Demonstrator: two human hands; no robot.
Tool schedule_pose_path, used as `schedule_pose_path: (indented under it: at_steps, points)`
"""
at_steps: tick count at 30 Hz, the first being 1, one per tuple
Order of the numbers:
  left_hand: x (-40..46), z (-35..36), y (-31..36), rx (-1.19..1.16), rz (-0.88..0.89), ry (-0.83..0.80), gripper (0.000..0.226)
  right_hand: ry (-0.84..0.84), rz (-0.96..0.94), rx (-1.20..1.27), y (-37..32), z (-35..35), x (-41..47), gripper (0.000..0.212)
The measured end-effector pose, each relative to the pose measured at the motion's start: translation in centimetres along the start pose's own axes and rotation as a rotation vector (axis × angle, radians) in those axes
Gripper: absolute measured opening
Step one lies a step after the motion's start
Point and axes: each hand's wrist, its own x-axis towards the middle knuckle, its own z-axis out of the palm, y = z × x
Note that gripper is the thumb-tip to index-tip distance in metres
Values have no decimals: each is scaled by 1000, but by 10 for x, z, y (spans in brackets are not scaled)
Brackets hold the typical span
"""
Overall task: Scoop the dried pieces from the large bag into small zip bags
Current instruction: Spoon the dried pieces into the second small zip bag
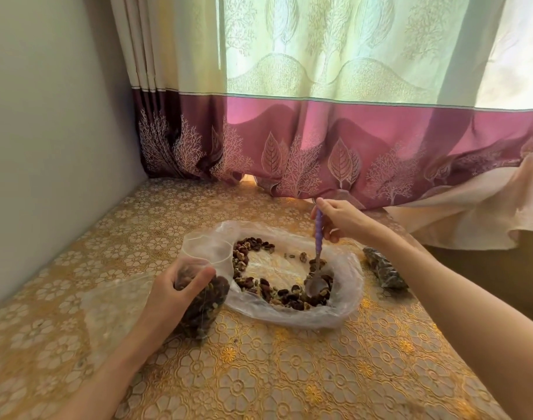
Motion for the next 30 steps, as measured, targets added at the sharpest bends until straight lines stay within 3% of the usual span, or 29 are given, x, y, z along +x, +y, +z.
schedule_pose_path:
  at_steps: [3, 7, 12, 20, 27, 30]
  points:
    - [-1, 0, 0, 10, 10, 3, 45, -67, 40, 51, 3, 4, 1, 40]
    - [-2, 0, 3, 2, -4, -8, 33, -147, 146, 64, 11, 2, 3, 42]
    - [-1, 0, 1, -5, -1, -4, 46, -180, 240, 15, 26, -2, 0, 43]
    - [0, 1, 2, 24, 1, -9, 22, -180, 293, 20, 29, -2, 1, 43]
    - [-1, 2, 2, 17, 12, -5, 34, -45, 294, 62, 26, -5, 1, 43]
    - [-1, 1, 1, 13, 4, -11, 54, 21, 303, 105, 27, -5, 2, 44]
